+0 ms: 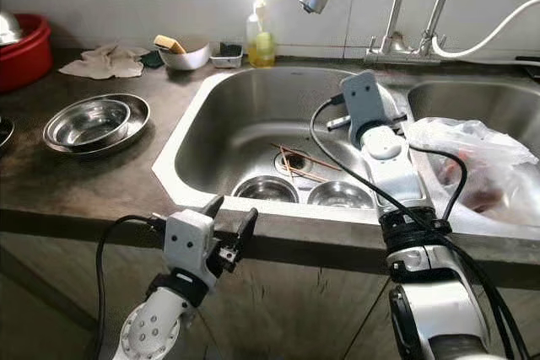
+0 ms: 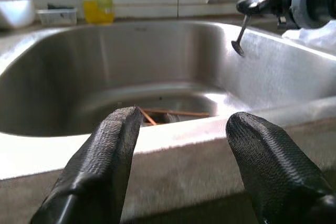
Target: Kitchen organization
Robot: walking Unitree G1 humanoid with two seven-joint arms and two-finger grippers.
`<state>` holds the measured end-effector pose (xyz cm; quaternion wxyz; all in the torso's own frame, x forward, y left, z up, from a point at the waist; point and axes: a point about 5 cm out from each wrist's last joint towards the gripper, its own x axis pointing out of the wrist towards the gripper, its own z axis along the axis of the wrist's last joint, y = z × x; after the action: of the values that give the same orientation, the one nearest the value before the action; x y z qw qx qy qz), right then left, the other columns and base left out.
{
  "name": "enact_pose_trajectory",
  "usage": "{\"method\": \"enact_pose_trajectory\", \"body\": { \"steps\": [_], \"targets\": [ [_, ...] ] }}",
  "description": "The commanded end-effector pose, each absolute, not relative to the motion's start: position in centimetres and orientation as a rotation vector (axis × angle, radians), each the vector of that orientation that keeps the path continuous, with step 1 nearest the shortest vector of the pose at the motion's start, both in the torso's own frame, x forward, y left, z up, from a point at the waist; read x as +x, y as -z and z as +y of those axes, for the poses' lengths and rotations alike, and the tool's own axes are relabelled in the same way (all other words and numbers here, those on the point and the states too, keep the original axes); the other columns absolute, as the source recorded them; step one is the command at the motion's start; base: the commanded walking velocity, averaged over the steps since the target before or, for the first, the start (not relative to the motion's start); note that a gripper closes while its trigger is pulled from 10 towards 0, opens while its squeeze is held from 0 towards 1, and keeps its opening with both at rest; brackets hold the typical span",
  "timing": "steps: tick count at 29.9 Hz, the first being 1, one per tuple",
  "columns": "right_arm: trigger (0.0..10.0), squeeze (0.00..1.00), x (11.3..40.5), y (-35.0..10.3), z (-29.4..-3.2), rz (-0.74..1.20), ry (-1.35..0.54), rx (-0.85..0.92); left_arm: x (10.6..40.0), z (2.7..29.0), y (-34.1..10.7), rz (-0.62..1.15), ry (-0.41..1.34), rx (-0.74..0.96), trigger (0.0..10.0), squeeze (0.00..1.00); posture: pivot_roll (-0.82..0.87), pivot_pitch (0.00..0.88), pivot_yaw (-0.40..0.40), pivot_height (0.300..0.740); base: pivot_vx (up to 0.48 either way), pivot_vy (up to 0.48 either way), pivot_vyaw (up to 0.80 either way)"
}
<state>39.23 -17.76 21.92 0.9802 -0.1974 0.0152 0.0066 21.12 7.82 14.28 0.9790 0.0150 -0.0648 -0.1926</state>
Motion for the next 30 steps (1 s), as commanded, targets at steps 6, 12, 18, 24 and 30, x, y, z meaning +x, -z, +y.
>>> {"method": "enact_pose_trajectory", "body": {
  "steps": [6,12,18,24,30],
  "targets": [
    [10.0,0.06,39.8,-21.1,-18.3,0.059,-0.024,-0.442,20.4,7.9,-14.9,-0.135,0.385,0.033,10.0,0.0,0.17,0.142,-0.06,0.74,0.0,0.0,0.0],
    [10.0,1.0,39.7,-20.1,-18.3,0.079,-0.043,-0.449,20.1,7.7,-14.9,-0.125,0.384,0.029,10.0,0.0,0.17,0.144,-0.063,0.74,0.0,0.0,0.0],
    [10.0,1.0,39.7,-20.0,-18.3,0.061,-0.035,-0.442,20.3,7.7,-14.9,-0.124,0.385,0.032,10.0,0.0,0.16,0.127,-0.063,0.74,0.0,0.0,0.0],
    [10.0,1.0,39.4,-20.1,-18.2,0.04,-0.022,-0.436,20.5,7.8,-14.8,-0.125,0.385,0.036,10.0,0.0,0.16,0.119,-0.061,0.74,0.0,0.0,0.0],
    [10.0,0.0,38.3,-20.7,-17.6,-0.038,0.0,-0.425,20.8,7.9,-14.8,-0.13,0.385,0.042,10.0,0.0,0.16,0.097,-0.058,0.74,0.0,0.0,0.0]
  ]
}}
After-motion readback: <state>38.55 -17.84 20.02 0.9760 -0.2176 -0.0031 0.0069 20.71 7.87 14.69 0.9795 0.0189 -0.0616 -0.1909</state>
